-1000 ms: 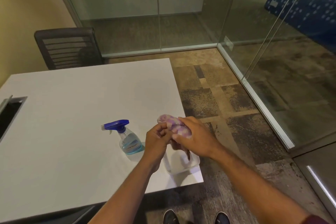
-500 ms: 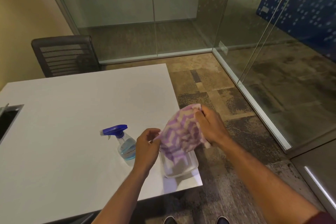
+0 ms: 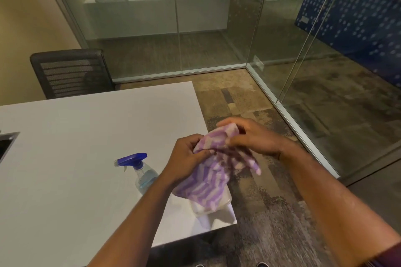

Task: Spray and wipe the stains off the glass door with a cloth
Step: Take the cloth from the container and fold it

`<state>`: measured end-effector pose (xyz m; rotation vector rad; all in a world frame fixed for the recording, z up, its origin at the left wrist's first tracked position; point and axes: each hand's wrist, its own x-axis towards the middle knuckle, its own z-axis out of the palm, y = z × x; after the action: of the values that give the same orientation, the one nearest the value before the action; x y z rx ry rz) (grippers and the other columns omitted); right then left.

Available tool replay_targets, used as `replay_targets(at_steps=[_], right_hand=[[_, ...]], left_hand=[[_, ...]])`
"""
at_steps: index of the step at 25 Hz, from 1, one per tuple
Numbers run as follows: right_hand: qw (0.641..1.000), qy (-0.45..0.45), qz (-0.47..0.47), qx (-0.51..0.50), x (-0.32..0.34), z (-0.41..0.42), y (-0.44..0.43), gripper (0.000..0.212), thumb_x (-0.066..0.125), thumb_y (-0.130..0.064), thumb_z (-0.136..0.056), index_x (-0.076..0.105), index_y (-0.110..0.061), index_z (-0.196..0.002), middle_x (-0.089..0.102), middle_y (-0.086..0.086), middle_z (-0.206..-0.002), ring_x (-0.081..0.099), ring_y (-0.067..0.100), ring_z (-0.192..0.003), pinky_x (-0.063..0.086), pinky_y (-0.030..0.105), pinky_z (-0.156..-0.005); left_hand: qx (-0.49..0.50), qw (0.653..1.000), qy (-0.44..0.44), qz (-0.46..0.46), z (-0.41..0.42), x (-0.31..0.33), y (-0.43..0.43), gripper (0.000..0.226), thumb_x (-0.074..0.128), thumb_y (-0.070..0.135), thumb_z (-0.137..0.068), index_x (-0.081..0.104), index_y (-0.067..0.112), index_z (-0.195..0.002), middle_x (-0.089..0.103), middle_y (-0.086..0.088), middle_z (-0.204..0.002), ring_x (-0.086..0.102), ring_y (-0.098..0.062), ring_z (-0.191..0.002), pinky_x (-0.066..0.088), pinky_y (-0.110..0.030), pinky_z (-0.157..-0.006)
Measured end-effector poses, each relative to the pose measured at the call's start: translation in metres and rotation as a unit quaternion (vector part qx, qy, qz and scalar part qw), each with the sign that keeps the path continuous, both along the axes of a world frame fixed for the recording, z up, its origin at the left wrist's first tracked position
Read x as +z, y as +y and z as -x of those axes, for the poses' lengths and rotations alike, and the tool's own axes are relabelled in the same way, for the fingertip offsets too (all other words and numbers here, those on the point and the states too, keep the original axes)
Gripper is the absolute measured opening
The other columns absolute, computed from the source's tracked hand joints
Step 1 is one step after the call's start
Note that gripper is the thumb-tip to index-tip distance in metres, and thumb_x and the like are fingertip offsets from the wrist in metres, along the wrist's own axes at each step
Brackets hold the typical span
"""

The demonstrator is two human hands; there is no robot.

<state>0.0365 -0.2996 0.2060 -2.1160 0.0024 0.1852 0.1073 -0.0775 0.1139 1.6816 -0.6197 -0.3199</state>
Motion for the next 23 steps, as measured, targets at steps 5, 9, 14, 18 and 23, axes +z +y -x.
replay_targets(at_steps=[5, 9, 14, 18, 23], right_hand=[[0.994, -0.063, 0.081, -0.041, 0.004, 0.003, 0.003, 0.014, 0.059, -0.009, -0.100, 0.072, -0.004, -0.098, 0.074, 0.020, -0.096, 0.070, 0.036, -0.090, 0.055, 0.056, -0.084], [0.984, -0.116, 0.126, -0.042, 0.022, 0.015, 0.013, 0.016, 0.049, -0.018, -0.110, 0.065, -0.017, -0.107, 0.070, 0.003, -0.097, 0.066, 0.021, -0.090, 0.053, 0.042, -0.080], [0.993, -0.035, 0.061, -0.100, 0.032, 0.022, -0.032, 0.016, 0.065, -0.013, -0.104, 0.068, -0.016, -0.120, 0.071, -0.004, -0.106, 0.071, 0.007, -0.096, 0.059, 0.017, -0.073], [0.942, -0.080, 0.180, -0.273, 0.001, 0.012, -0.058, 0.012, 0.069, -0.012, -0.101, 0.073, -0.011, -0.112, 0.070, -0.002, -0.099, 0.069, 0.024, -0.099, 0.046, 0.023, -0.068], [0.875, -0.245, 0.303, -0.287, -0.017, 0.040, -0.017, 0.010, 0.062, -0.020, -0.104, 0.069, -0.019, -0.111, 0.066, -0.003, -0.102, 0.062, 0.019, -0.087, 0.048, 0.030, -0.067]], left_hand=[[-0.070, 0.992, 0.021, -0.099, 0.002, -0.014, 0.005, 0.018, 0.084, 0.025, -0.093, 0.081, 0.016, -0.110, 0.083, -0.003, -0.102, 0.079, -0.018, -0.093, 0.064, -0.036, -0.087], [-0.061, 0.992, 0.061, -0.093, 0.009, -0.035, 0.009, 0.005, 0.084, 0.023, -0.093, 0.085, 0.027, -0.096, 0.083, -0.002, -0.094, 0.080, -0.019, -0.087, 0.063, -0.030, -0.080], [-0.006, 0.950, 0.287, 0.124, 0.010, -0.037, 0.013, 0.021, 0.086, 0.030, -0.077, 0.085, 0.014, -0.090, 0.069, -0.005, -0.071, 0.063, -0.018, -0.064, 0.052, -0.030, -0.058], [-0.026, 0.944, 0.322, 0.065, 0.011, -0.028, -0.008, 0.018, 0.084, 0.022, -0.090, 0.085, 0.011, -0.104, 0.082, -0.014, -0.096, 0.078, -0.031, -0.086, 0.064, -0.039, -0.077], [-0.034, 0.939, 0.340, 0.046, 0.019, -0.012, -0.046, 0.038, 0.079, 0.018, -0.095, 0.075, 0.000, -0.128, 0.079, -0.023, -0.122, 0.078, -0.033, -0.104, 0.062, -0.046, -0.095]])
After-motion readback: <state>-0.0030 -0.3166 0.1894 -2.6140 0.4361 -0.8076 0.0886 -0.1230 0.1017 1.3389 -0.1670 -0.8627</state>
